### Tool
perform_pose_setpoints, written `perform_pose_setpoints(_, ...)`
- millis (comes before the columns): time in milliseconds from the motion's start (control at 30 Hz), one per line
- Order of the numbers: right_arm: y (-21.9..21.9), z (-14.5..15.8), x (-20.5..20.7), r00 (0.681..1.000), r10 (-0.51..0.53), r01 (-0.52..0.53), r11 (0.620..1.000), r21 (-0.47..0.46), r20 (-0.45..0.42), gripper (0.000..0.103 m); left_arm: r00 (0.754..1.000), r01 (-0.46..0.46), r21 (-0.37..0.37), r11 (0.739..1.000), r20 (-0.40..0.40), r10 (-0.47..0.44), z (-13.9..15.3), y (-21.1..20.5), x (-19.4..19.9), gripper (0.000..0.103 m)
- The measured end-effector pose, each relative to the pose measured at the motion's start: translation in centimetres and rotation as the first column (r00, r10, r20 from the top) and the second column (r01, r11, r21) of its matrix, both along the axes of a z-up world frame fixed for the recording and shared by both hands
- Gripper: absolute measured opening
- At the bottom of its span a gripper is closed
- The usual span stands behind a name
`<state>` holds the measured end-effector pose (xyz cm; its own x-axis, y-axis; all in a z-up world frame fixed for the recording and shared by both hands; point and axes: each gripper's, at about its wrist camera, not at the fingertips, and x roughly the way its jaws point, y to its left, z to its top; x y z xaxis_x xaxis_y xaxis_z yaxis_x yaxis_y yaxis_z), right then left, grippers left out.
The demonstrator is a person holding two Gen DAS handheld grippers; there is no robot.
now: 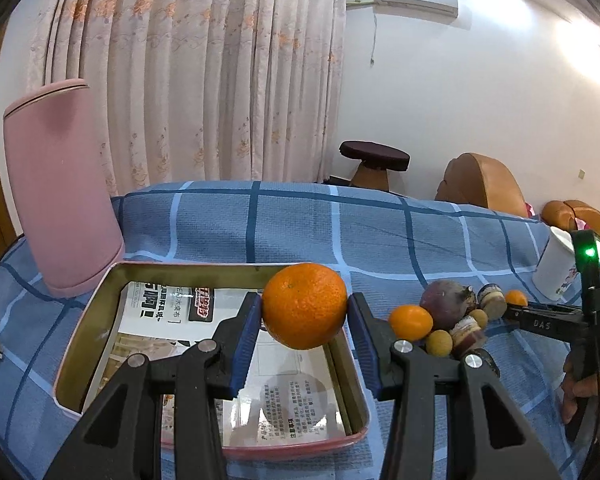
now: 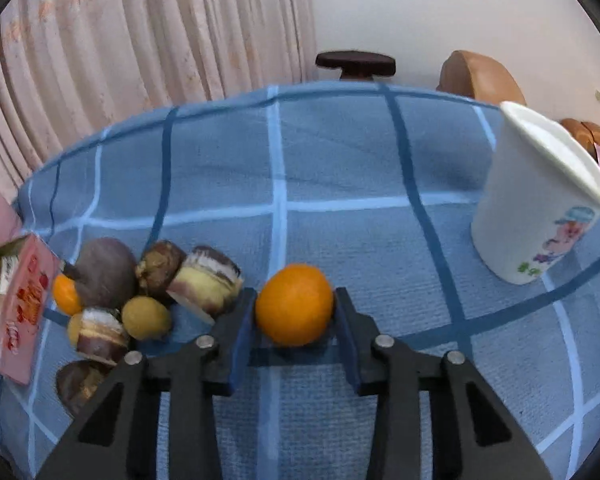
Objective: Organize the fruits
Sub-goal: 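Carry both oranges over the pink tin and open both grippers to drop them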
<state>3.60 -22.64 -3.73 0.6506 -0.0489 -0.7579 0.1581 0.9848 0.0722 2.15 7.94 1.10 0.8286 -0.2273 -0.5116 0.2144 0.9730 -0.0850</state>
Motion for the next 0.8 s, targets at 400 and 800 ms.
perform_pose_setpoints(400,5.0,5.1,-4.4,0.97,0.032,-0.044,0.998,0.042,0.243,0.039,0.997,-0.081,0.067,0.994,0.021,0.08,0.0,1.0,0.5,0.046)
perform_pose_setpoints(800,20.3,5.6,-2.0,0.908,0.285,-0.332,0.937,0.111,0.307,0.039,0.975,-0.221,0.12,0.968,0.009,0.222,-0.7,5.8,2.1,0.046)
